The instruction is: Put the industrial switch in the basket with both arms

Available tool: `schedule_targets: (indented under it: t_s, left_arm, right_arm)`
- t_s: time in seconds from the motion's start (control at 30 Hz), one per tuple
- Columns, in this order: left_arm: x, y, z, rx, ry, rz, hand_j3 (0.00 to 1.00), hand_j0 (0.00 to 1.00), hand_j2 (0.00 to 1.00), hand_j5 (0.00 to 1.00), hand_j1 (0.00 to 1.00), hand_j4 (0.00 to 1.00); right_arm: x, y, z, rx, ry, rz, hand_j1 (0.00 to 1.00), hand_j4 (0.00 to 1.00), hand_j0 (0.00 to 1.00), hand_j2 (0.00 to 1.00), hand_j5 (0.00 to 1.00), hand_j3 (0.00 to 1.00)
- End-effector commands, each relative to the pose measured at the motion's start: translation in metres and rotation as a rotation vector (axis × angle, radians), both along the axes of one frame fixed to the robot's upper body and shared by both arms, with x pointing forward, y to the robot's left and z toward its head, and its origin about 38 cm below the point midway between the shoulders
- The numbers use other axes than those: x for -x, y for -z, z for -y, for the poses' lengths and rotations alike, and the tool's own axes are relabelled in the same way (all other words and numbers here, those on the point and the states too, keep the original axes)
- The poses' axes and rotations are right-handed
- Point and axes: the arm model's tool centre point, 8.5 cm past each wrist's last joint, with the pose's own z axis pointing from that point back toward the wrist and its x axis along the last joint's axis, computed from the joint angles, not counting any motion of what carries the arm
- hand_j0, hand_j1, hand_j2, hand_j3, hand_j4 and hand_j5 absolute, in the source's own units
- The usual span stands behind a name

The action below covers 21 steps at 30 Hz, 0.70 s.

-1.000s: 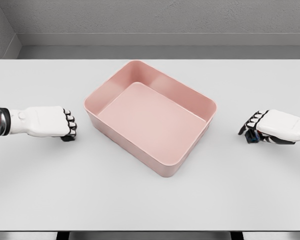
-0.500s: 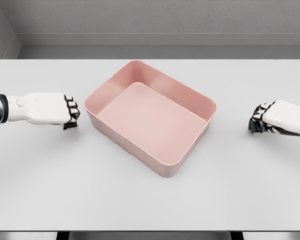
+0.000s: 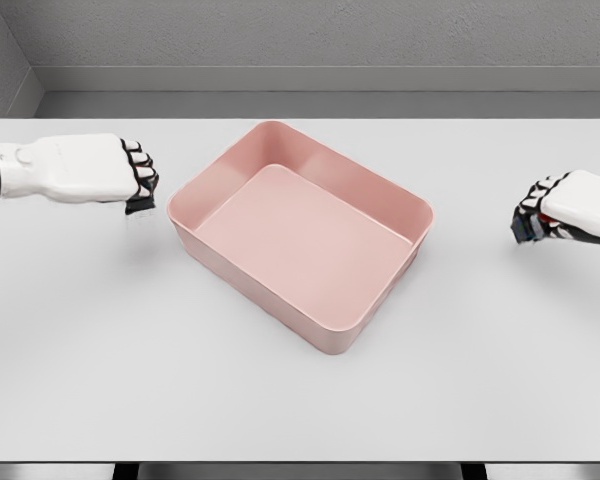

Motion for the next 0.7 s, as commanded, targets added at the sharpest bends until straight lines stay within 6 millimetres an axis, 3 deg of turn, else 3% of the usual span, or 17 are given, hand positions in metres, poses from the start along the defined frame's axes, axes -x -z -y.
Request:
schedule_targets:
  t_s: [0.0, 0.27, 0.5, 0.67]
  left_arm:
    - [-0.001, -0.003, 0.001, 0.015, -0.005, -0.003, 0.33, 0.33, 0.33, 0.33, 0.33, 0.33]
    - [-0.006, -0.017, 0.02, 0.024, 0.033, 0.013, 0.33, 0.33, 0.33, 0.33, 0.33, 0.33]
    - [-0.009, -0.046, 0.059, 0.038, 0.133, 0.067, 0.33, 0.33, 0.33, 0.33, 0.33, 0.33]
    - [-0.011, -0.043, 0.088, -0.002, 0.193, 0.061, 0.33, 0.33, 0.33, 0.33, 0.33, 0.33]
  right_arm:
    - [-0.001, -0.005, 0.001, -0.007, 0.003, 0.011, 0.41, 0.41, 0.41, 0.41, 0.41, 0.41]
    - [-0.003, -0.032, -0.009, -0.028, -0.028, 0.085, 0.4, 0.4, 0.4, 0.4, 0.4, 0.4]
    - [-0.001, -0.049, -0.02, -0.039, -0.062, 0.134, 0.38, 0.38, 0.38, 0.38, 0.38, 0.38]
    - [0.003, -0.055, -0.035, -0.051, -0.109, 0.154, 0.37, 0.37, 0.37, 0.37, 0.37, 0.37]
